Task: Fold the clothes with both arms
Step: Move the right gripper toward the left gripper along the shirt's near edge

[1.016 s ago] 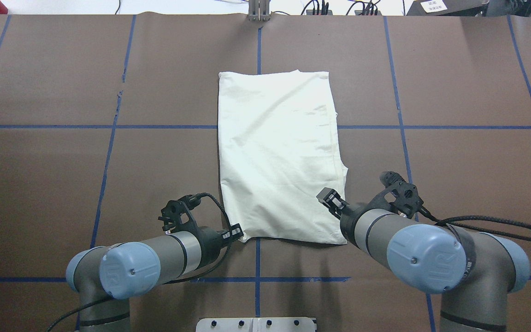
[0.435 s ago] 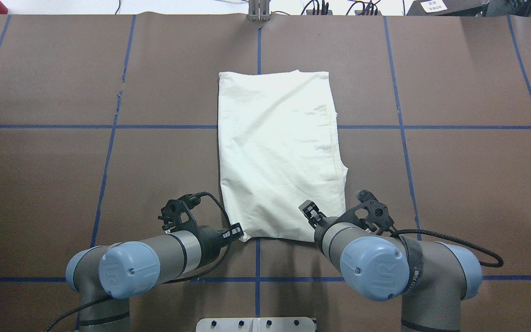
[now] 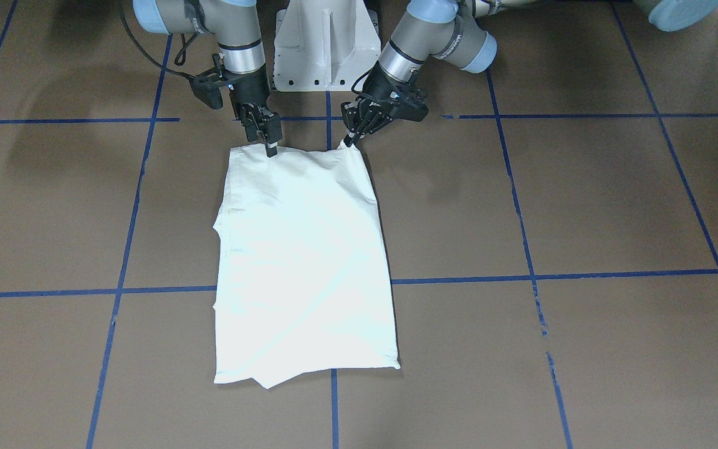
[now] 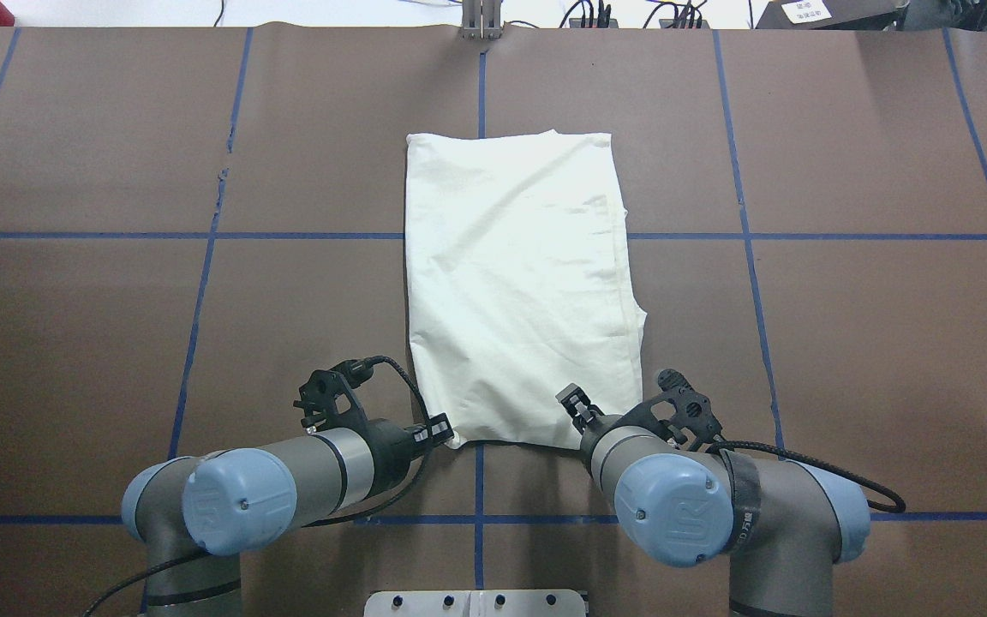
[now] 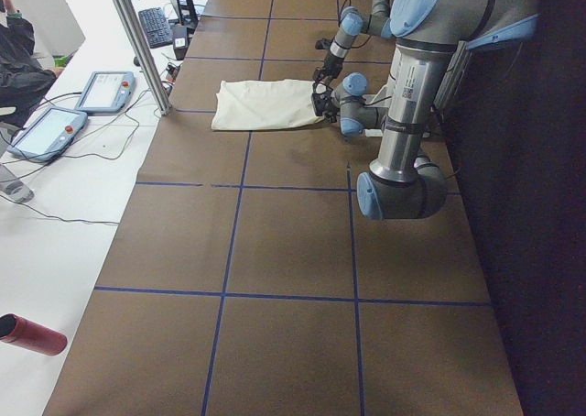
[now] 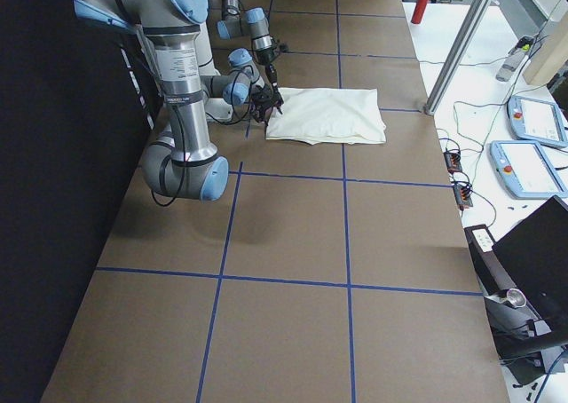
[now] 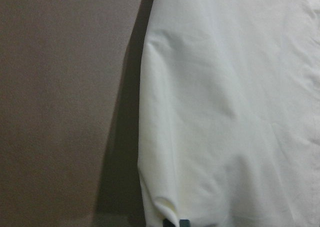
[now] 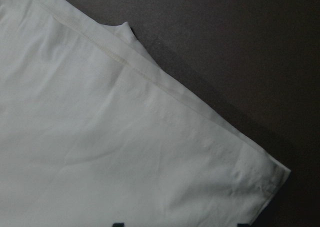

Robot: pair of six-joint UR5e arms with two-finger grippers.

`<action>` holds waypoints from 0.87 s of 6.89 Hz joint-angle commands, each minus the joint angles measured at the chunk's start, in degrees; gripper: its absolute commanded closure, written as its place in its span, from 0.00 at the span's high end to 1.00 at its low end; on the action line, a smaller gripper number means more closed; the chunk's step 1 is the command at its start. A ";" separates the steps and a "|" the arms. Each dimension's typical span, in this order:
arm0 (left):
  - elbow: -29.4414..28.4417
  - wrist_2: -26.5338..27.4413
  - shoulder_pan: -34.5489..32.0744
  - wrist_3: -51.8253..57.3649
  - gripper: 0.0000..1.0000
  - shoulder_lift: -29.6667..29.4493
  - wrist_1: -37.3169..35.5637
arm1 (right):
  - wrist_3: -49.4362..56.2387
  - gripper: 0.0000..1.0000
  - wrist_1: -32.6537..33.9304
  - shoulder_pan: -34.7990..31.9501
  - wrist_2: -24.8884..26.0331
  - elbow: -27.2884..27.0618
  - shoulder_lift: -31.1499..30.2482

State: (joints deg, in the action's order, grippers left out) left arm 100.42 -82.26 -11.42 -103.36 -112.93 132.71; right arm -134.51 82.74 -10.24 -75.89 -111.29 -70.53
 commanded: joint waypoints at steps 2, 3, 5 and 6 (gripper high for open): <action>0.04 0.00 0.00 0.00 0.00 -0.01 0.00 | -0.14 0.80 -0.04 0.75 0.13 0.90 0.31; 0.04 0.00 0.08 0.00 0.00 -0.01 0.09 | -0.31 0.80 -0.13 1.19 0.39 0.98 0.31; 0.04 0.00 0.09 0.00 0.00 -0.01 0.00 | -0.75 0.79 -0.30 0.93 1.09 1.60 0.92; 0.04 0.00 0.09 0.00 0.00 -0.01 0.09 | -0.75 0.80 -0.39 0.23 1.18 2.56 0.92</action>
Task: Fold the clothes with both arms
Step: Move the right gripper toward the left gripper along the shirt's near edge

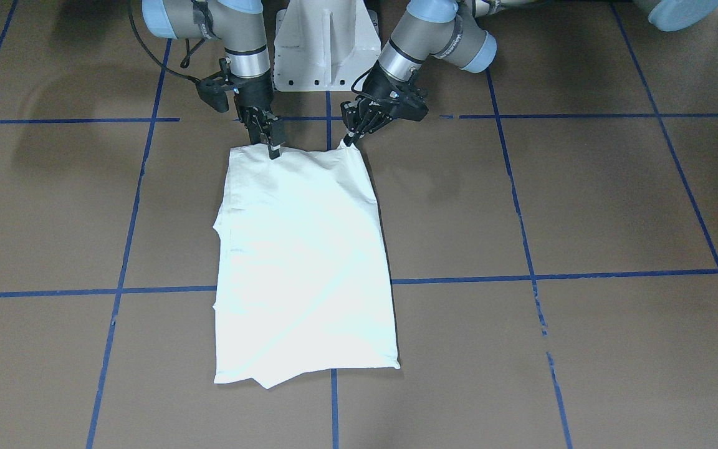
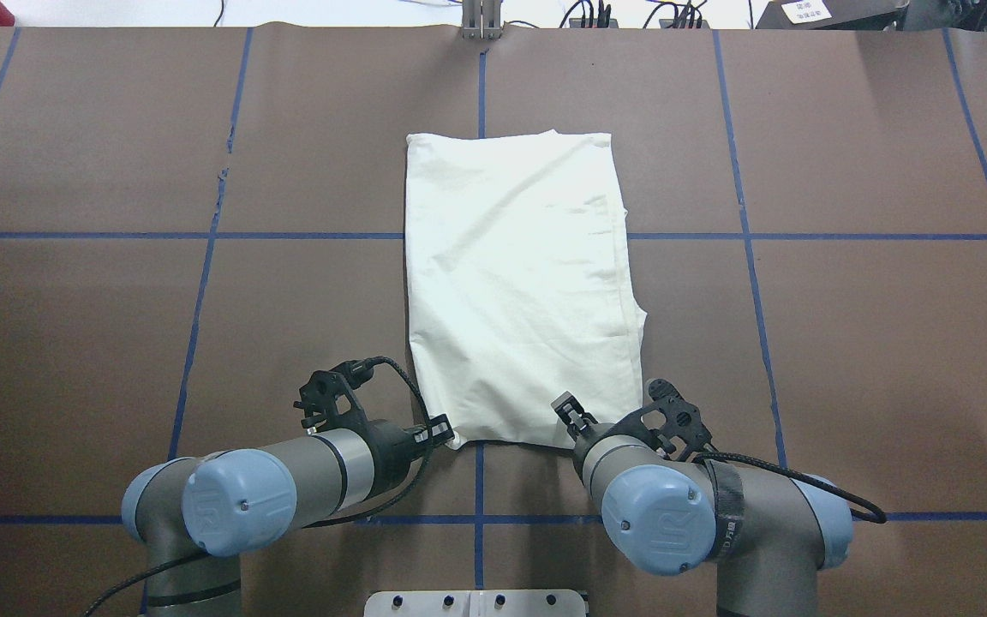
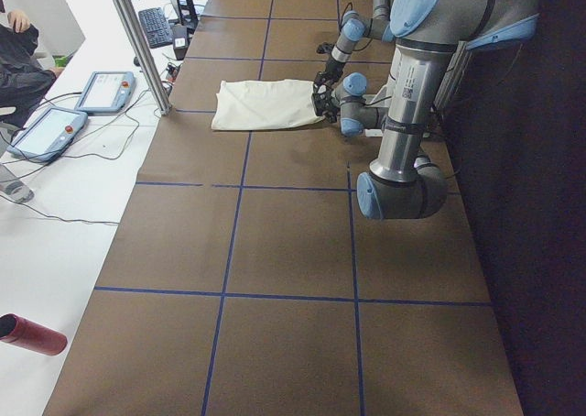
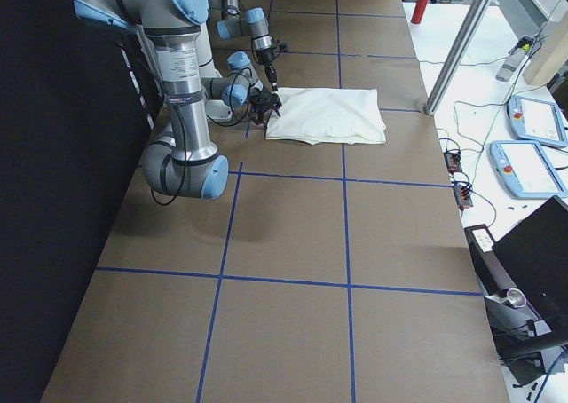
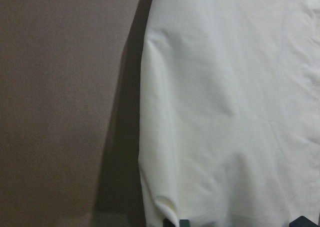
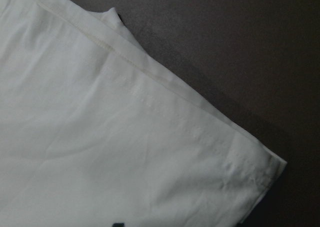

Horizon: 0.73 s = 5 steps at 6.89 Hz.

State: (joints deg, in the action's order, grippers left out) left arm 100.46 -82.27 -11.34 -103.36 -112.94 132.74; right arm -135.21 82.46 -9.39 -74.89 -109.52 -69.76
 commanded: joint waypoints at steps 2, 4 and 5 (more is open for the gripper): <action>0.09 -0.09 0.01 0.00 0.00 0.00 0.06 | -0.05 0.82 -0.28 -0.54 1.06 1.59 0.32; 0.18 -0.09 0.01 0.00 0.00 0.00 0.06 | -0.05 0.82 -0.28 -0.54 1.15 1.77 0.85; 0.18 -0.09 0.01 0.00 0.00 0.00 0.06 | -0.05 0.82 -0.28 -0.54 1.15 1.86 0.94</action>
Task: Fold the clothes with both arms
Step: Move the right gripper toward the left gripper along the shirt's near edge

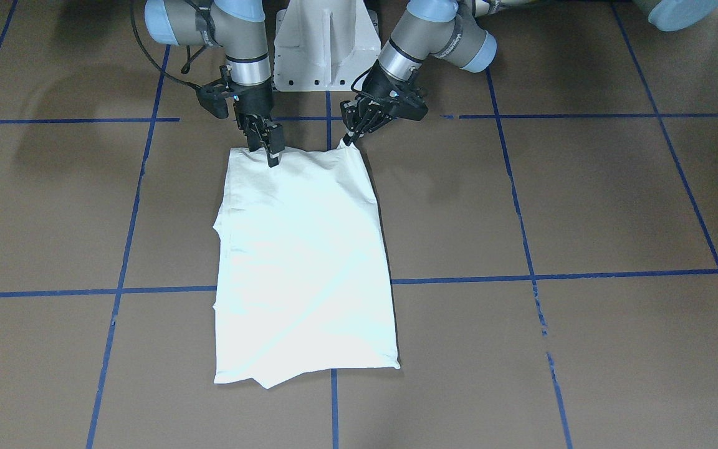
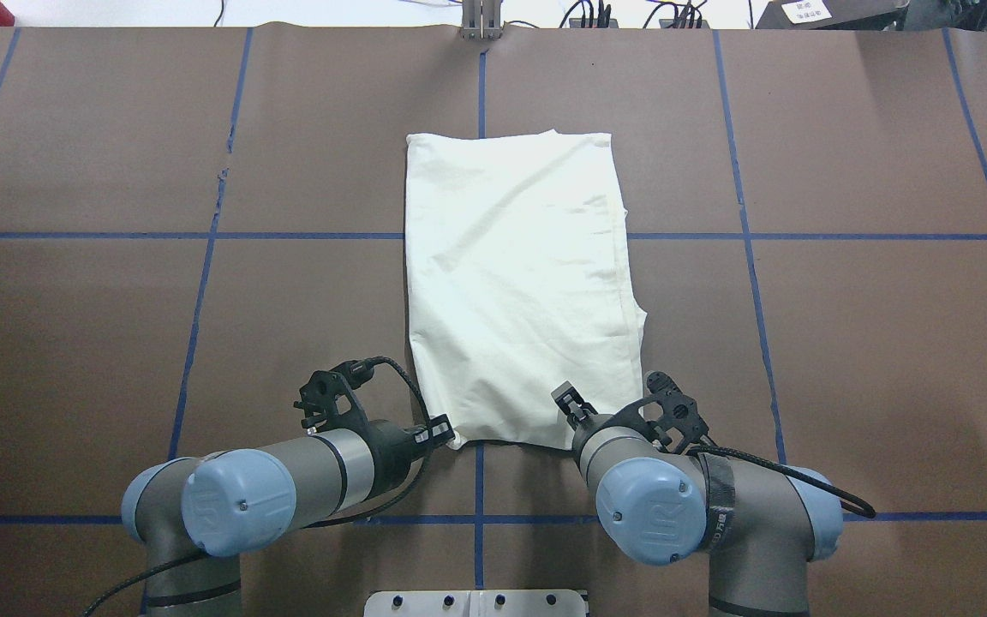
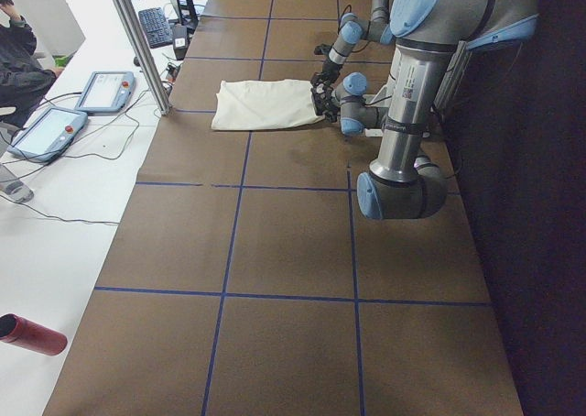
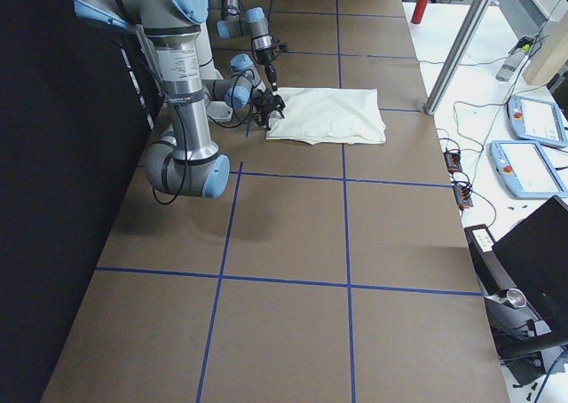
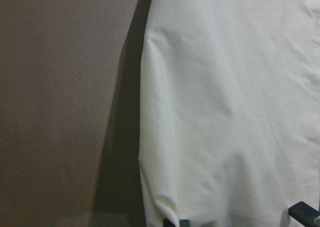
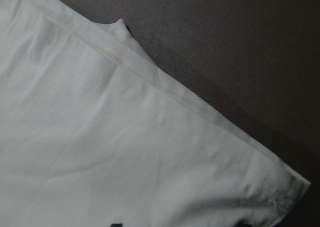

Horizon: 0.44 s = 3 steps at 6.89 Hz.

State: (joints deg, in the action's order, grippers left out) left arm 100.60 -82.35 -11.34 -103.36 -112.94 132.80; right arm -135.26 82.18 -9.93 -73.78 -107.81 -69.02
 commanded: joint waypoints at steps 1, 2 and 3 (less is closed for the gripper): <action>0.03 0.00 0.00 0.00 0.00 0.00 0.00 | 0.00 0.82 0.08 0.00 0.48 0.32 0.46; 0.03 0.00 0.00 0.00 0.00 0.00 0.00 | 0.00 0.82 -0.01 0.00 0.48 1.19 0.64; 0.03 0.00 0.00 0.00 0.00 0.00 0.00 | 0.00 0.82 0.08 0.00 0.48 1.55 0.99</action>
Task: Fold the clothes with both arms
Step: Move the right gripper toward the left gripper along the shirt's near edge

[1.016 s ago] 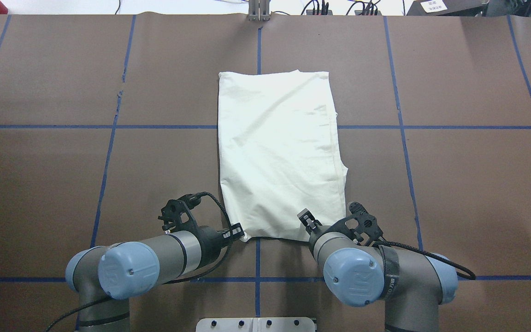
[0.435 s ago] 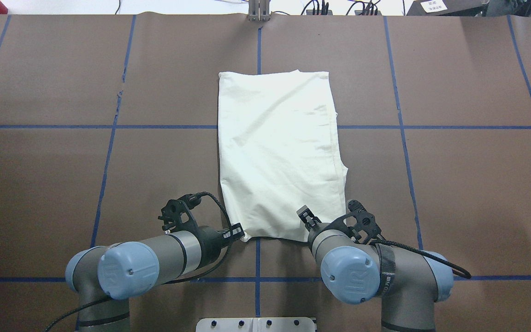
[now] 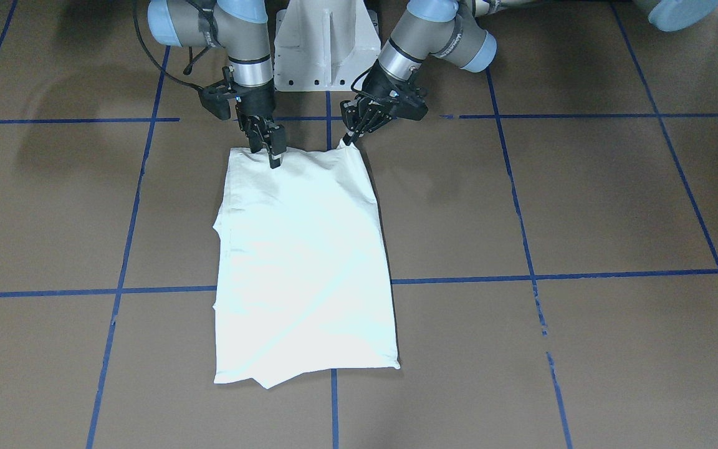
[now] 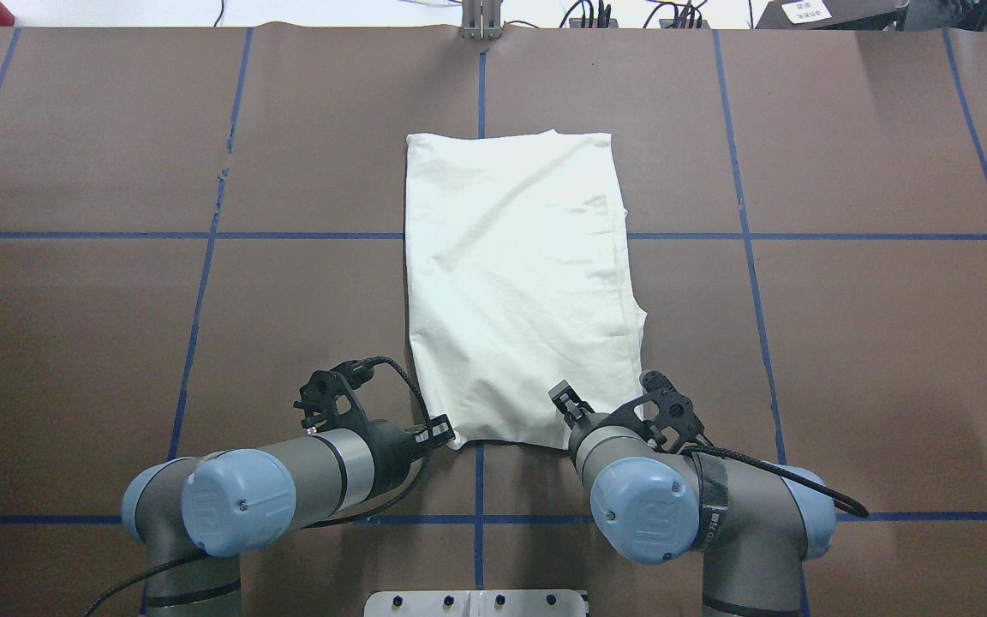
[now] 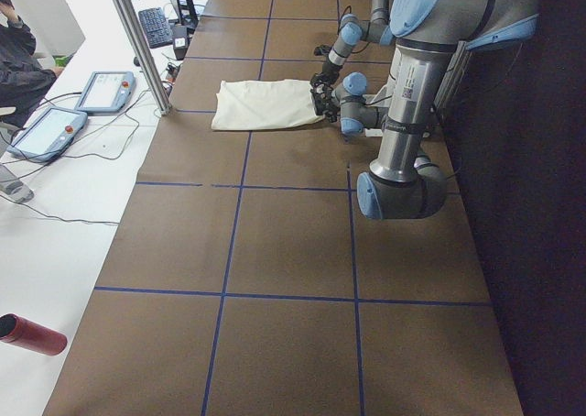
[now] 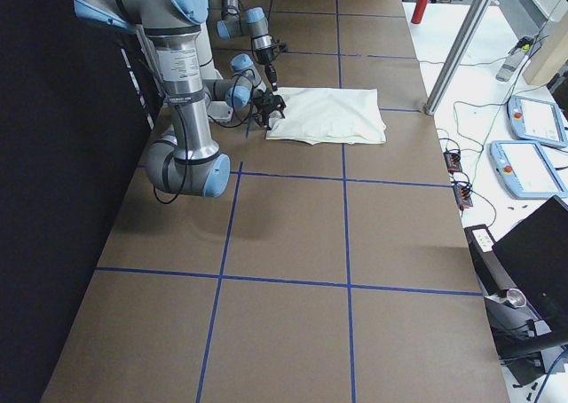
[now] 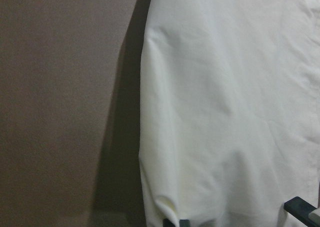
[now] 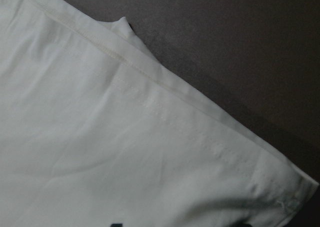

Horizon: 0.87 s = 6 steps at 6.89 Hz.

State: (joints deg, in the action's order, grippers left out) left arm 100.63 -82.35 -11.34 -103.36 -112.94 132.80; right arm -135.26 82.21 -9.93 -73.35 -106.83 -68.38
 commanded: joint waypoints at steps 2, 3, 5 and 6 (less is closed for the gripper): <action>0.00 0.09 0.00 0.00 0.00 0.00 0.00 | -3.14 0.54 0.05 -0.17 0.40 0.74 1.14; 0.00 0.09 0.00 0.00 0.00 -0.09 0.00 | -5.77 0.01 0.05 -0.17 1.44 0.83 1.14; 0.53 0.09 0.00 0.00 0.00 -0.09 0.00 | -6.32 0.00 -0.03 -0.44 1.63 0.74 1.23; 0.70 0.00 0.00 0.09 0.00 0.00 -0.09 | -6.59 0.00 -0.03 -0.79 1.63 0.57 1.23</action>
State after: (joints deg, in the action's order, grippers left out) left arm 101.16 -82.29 -11.34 -103.34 -112.98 132.78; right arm -141.42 82.21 -10.39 -71.78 -106.10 -67.16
